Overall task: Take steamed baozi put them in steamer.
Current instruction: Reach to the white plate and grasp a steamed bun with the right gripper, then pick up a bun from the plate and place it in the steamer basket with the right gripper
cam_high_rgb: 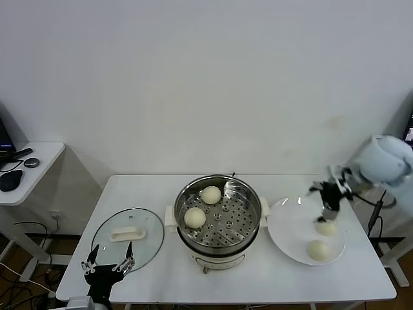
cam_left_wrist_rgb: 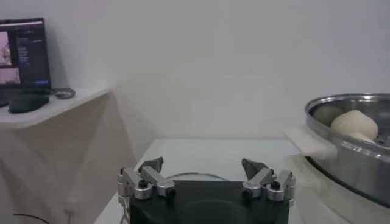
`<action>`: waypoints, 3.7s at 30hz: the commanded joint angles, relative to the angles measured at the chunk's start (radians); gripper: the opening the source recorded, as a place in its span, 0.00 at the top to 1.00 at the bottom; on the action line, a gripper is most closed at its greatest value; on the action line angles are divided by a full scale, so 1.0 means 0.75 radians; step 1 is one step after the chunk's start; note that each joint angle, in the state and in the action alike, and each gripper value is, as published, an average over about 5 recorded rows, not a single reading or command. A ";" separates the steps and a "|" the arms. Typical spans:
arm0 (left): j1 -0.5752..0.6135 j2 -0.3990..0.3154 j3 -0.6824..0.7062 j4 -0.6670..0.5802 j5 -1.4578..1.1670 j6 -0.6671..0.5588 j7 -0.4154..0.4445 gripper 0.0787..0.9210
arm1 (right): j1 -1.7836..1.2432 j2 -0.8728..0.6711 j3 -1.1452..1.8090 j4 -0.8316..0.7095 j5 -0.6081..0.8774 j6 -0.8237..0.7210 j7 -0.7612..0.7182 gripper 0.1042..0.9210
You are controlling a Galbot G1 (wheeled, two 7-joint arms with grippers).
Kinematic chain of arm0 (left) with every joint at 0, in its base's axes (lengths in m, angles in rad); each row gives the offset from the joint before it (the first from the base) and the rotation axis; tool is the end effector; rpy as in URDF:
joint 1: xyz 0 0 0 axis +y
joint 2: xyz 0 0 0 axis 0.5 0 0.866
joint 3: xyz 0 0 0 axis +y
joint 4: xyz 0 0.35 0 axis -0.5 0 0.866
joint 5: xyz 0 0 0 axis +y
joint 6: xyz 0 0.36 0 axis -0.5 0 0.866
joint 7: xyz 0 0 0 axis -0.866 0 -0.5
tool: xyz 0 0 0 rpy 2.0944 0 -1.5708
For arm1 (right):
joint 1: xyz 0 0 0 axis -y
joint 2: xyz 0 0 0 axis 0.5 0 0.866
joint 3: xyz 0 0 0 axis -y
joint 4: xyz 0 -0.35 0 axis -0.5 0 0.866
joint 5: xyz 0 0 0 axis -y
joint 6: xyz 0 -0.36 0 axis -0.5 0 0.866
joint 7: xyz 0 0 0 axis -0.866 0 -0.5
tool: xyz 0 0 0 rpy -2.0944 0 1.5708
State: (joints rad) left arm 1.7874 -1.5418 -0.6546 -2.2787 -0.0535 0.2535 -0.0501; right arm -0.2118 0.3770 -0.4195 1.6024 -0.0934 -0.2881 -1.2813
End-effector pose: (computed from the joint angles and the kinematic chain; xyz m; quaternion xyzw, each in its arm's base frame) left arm 0.1228 0.0391 -0.2677 0.0678 -0.9875 -0.0257 0.1396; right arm 0.4350 -0.2076 -0.1086 0.4908 -0.5710 0.5133 0.4118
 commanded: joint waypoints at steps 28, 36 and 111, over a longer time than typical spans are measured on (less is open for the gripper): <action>0.055 -0.039 0.002 0.018 0.028 -0.008 0.007 0.12 | -0.300 0.302 0.156 -0.301 -0.421 0.233 -0.110 0.12; 0.051 -0.037 0.000 0.022 0.026 -0.010 0.006 0.12 | -0.308 0.312 0.167 -0.328 -0.450 0.230 -0.099 0.12; -0.053 -0.074 -0.011 -0.041 0.024 -0.005 -0.026 0.12 | 1.042 0.854 -1.069 -0.081 0.030 1.195 0.113 0.51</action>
State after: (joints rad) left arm 1.7493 -1.5927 -0.6648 -2.2953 -0.0359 0.2494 -0.0685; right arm 0.5336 0.9595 -1.0883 1.4527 0.0896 0.4068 -1.2535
